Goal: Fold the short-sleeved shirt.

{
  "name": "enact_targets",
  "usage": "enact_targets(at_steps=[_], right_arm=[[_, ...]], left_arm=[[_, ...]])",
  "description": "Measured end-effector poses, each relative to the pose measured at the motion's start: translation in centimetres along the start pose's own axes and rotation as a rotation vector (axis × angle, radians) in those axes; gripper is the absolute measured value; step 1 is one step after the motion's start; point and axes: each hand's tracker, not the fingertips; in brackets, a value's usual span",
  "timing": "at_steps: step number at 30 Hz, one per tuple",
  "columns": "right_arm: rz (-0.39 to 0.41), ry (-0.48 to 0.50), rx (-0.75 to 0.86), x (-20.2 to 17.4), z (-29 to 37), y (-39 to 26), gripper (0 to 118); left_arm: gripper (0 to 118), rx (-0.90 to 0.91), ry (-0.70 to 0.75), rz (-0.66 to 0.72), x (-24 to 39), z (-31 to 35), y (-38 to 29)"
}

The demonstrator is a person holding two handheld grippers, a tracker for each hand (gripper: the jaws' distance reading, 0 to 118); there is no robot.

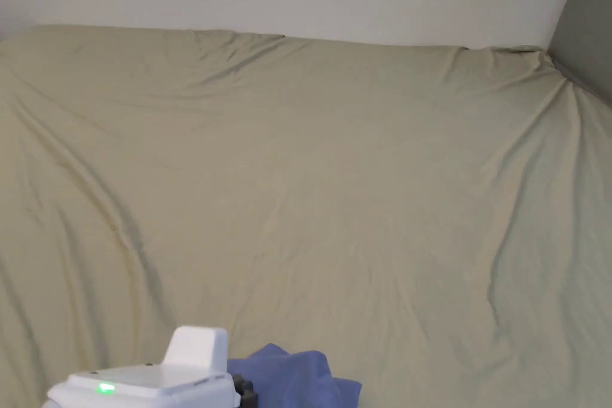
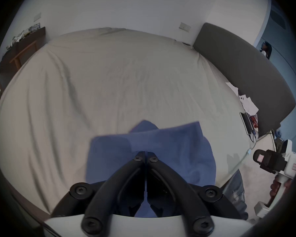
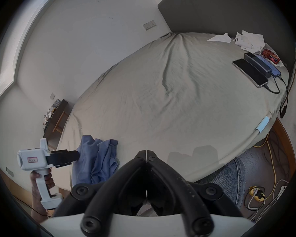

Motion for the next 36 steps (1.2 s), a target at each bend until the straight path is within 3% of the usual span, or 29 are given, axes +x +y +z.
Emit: enact_targets(at_steps=[3,8,12,15,18,21,25,28,29,31,32,33,35,36], right_arm=[[-0.009,0.001,-0.014,0.0,-0.2,-0.1,1],[0.011,-0.002,-0.025,-0.4,-0.5,-0.1,1],[0.049,0.049,-0.048,-2.1,-1.6,0.7,1],[0.126,0.197,-0.060,-5.4,-3.6,2.0,1],[0.154,0.445,-0.103,-9.5,-6.6,2.6,1],[0.230,0.580,-0.169,-13.5,-10.6,1.5,1],[0.286,0.568,-0.304,-15.8,-15.7,-0.8,1],[0.284,0.466,-0.381,-15.2,-18.4,-2.4,1],[0.292,0.376,-0.425,-14.7,-19.2,-2.9,1],[0.299,0.385,-0.426,-13.2,-20.3,-3.8,1],[0.251,0.465,-0.405,-12.5,-20.2,-3.7,1],[0.197,0.457,-0.426,-12.4,-20.1,-3.3,1],[0.135,0.444,-0.464,-12.3,-20.2,-3.0,1],[0.162,0.441,-0.456,-12.4,-20.2,-3.0,1]], left_arm=[[1,-0.015,-0.094,-0.012,2.2,-1.4,-1.0],[0,-0.014,-0.031,-0.088,4.4,-4.7,-2.0],[0,0.005,-0.042,-0.080,4.0,-3.1,-1.6],[1,0.081,-0.230,0.112,1.0,2.1,-1.2],[0,0.227,-0.432,0.341,-3.7,7.1,-2.1],[0,0.328,-0.388,0.431,-7.2,9.9,-3.4],[0,0.339,-0.258,0.507,-10.6,10.8,-4.7],[0,0.317,-0.248,0.545,-12.3,10.3,-5.5],[0,0.310,-0.252,0.550,-12.6,9.9,-5.7],[2,0.285,-0.264,0.526,-12.8,9.2,-5.9],[6,0.263,-0.271,0.486,-12.8,8.7,-5.8],[16,0.244,-0.263,0.452,-12.7,8.1,-5.7],[70,0.197,-0.261,0.395,-12.6,6.5,-5.4],[84,0.169,-0.263,0.362,-12.5,5.5,-5.2]])
